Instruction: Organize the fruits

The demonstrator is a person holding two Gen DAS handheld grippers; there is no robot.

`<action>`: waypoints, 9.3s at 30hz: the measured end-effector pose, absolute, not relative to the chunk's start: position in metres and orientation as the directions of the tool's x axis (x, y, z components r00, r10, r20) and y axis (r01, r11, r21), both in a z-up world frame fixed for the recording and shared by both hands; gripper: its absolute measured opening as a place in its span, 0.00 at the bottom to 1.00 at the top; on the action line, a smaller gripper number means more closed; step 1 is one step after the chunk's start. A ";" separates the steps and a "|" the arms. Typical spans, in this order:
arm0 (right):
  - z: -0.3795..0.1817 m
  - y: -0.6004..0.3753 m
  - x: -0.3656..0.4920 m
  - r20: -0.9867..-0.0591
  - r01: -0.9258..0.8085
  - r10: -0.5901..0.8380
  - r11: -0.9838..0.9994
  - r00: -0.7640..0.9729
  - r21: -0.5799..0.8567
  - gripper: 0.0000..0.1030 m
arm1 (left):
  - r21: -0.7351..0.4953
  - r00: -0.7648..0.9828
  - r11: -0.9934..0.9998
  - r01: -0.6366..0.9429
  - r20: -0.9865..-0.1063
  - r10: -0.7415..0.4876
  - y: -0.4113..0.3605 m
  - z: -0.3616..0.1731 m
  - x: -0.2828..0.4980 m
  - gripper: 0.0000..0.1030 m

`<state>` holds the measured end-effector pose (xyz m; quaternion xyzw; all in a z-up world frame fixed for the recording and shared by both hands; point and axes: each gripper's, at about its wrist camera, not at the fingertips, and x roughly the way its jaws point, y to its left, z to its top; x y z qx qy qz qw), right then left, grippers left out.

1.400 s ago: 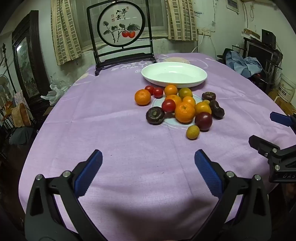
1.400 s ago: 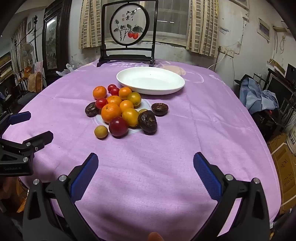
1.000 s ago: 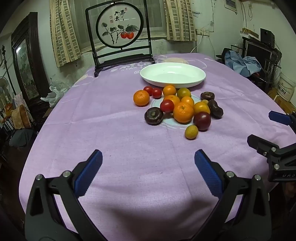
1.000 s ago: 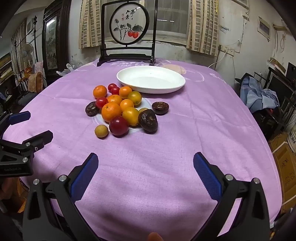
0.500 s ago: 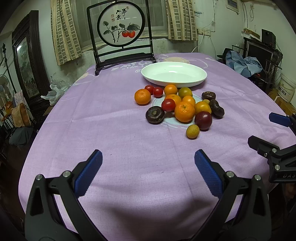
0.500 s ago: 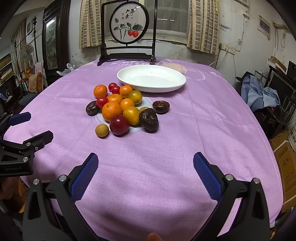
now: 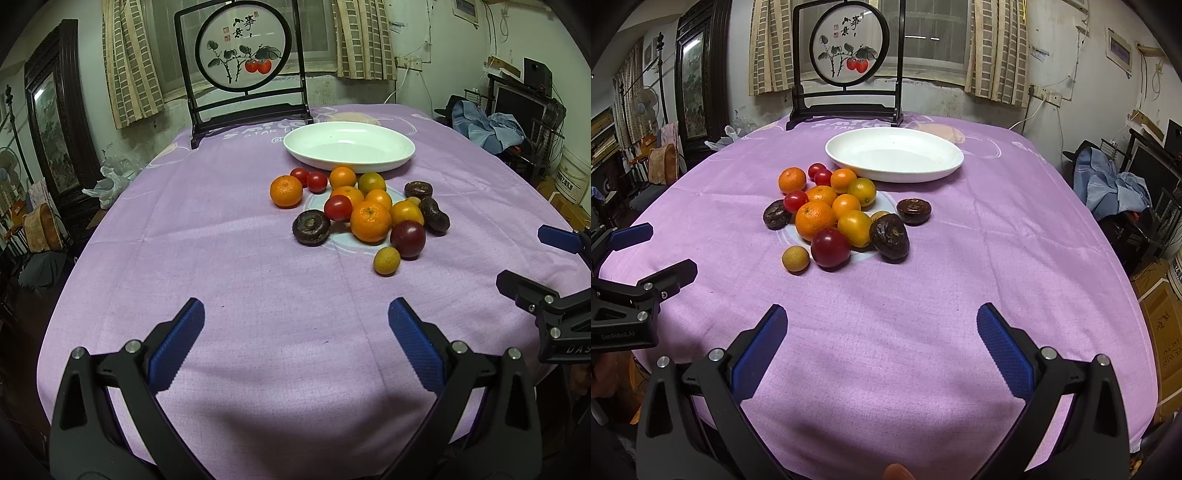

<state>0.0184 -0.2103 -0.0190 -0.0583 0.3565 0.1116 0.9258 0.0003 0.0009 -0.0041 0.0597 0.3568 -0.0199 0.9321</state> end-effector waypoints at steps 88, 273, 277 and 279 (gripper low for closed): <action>-0.051 -0.235 0.084 -0.644 -0.284 0.549 0.833 0.534 0.474 0.37 | -0.045 0.659 0.976 0.215 -0.730 -0.179 0.014 -0.045 0.042 0.97; -0.051 -0.229 0.199 -0.807 -0.414 0.289 0.908 0.515 0.061 0.49 | -0.108 0.700 0.992 -0.066 -0.713 -0.031 0.084 -0.013 0.229 0.96; -0.053 -0.229 0.199 -0.804 -0.407 0.282 0.912 0.523 0.055 0.48 | -0.119 0.692 0.991 -0.067 -0.721 -0.040 0.085 -0.015 0.230 0.96; -0.053 -0.230 0.200 -0.803 -0.405 0.285 0.912 0.523 0.060 0.47 | -0.107 0.695 0.992 -0.064 -0.719 -0.033 0.083 -0.015 0.229 0.96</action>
